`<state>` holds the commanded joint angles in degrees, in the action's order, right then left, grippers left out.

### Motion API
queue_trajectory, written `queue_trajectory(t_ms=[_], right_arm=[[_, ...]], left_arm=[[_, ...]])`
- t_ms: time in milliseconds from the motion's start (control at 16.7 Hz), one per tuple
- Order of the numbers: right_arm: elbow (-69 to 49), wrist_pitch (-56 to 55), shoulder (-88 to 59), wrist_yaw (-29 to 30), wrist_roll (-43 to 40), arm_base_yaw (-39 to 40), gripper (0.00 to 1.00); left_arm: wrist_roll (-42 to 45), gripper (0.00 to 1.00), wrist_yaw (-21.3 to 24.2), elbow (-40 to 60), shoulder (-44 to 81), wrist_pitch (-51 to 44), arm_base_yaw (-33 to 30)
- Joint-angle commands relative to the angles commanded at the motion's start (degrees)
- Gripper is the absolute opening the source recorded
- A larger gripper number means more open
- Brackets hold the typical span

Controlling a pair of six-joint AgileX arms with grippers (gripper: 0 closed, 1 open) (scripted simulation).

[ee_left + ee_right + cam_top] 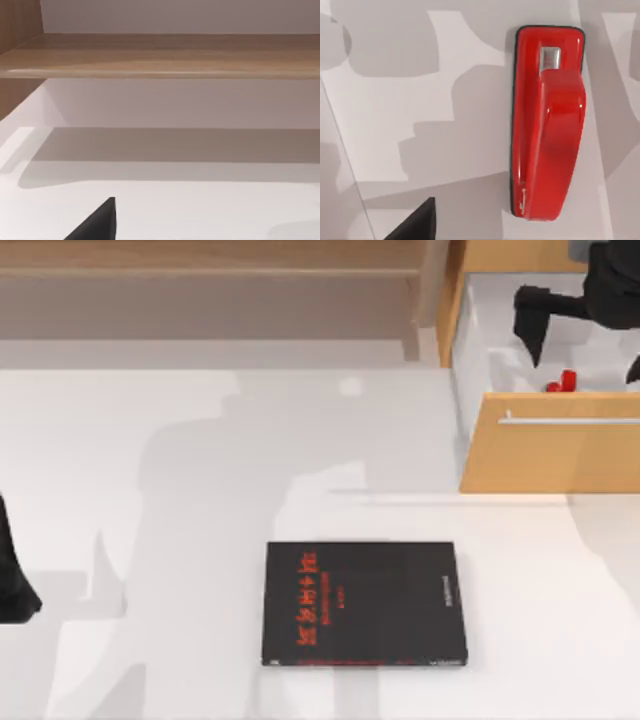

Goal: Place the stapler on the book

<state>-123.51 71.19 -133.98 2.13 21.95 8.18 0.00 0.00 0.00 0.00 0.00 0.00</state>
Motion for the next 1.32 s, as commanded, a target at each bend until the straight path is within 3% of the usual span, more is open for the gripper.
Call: queue_trajectory(t_ms=[480, 1320], right_arm=[[-5.7, 3.0, -5.8, 0.3, 1.4, 0.0, 1.0], [2.5, -4.2, -5.3, 0.4, 1.4, 0.0, 1.0]], left_arm=[[0.0, 1.0, 0.0, 0.0, 0.0, 0.0, 0.0], [0.0, 1.0, 0.0, 0.0, 0.0, 0.0, 0.0]])
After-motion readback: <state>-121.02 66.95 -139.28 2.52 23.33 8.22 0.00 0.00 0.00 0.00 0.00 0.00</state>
